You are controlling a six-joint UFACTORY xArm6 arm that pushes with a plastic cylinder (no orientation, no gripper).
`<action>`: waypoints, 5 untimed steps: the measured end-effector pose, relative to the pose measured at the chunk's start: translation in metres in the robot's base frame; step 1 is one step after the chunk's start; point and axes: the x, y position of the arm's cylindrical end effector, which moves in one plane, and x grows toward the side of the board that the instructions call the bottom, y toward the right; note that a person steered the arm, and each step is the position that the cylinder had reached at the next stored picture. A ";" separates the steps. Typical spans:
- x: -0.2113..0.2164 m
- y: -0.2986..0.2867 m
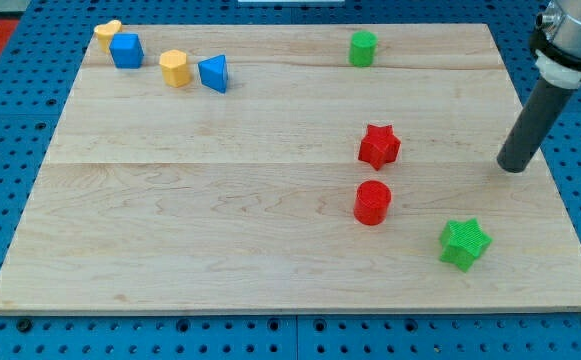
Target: Push the red star towards the green circle
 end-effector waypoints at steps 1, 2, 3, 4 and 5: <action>0.000 -0.054; -0.001 -0.107; -0.024 -0.134; -0.057 -0.155; -0.089 -0.177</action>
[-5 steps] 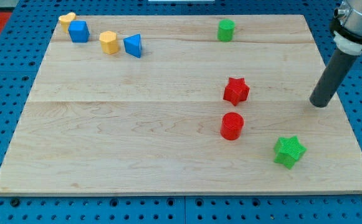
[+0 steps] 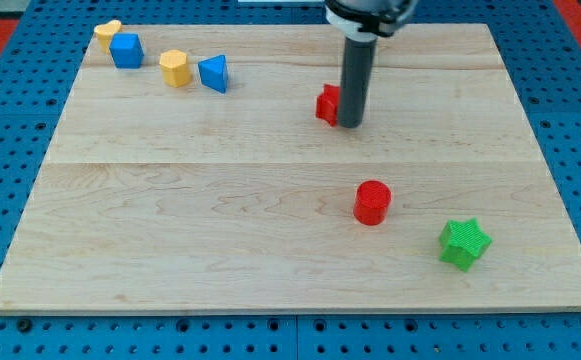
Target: Push the red star towards the green circle
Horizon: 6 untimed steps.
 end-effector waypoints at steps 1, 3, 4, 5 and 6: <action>-0.035 -0.021; -0.030 -0.055; -0.050 -0.067; -0.056 -0.042; -0.063 -0.025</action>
